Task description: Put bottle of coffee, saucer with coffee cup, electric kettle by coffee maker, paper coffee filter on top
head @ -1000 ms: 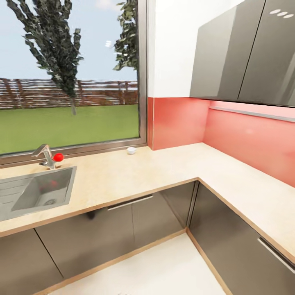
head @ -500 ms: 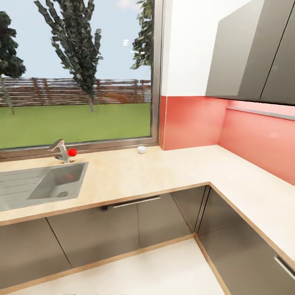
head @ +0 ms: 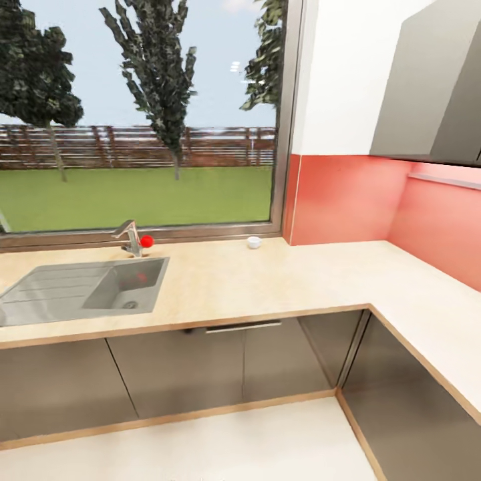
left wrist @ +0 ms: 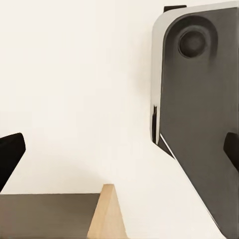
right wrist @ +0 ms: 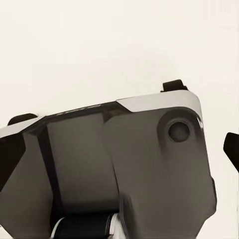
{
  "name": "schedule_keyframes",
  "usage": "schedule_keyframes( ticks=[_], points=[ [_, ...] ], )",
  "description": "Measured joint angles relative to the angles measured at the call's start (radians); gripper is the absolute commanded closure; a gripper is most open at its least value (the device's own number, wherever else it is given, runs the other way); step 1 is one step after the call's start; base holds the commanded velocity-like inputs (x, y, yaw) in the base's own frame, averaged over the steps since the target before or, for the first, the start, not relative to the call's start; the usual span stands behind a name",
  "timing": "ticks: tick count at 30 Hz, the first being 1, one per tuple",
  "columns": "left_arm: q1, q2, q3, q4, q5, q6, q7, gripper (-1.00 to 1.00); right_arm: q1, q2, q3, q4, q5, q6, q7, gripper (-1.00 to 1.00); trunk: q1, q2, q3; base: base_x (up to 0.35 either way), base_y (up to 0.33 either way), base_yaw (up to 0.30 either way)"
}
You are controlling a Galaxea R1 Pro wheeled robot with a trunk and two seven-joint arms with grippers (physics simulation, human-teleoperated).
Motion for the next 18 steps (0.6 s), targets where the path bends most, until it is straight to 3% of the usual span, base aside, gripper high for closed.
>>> schedule_keyframes(
  ticks=[18],
  points=[
    [0.000,-0.002,0.000,0.000,0.000,0.000,0.001,-1.00,0.000,-0.001,0.000,0.000,0.000,0.000,0.000,-1.00,0.000,0.000,-0.011,0.000,-0.252,0.227]
  ],
)
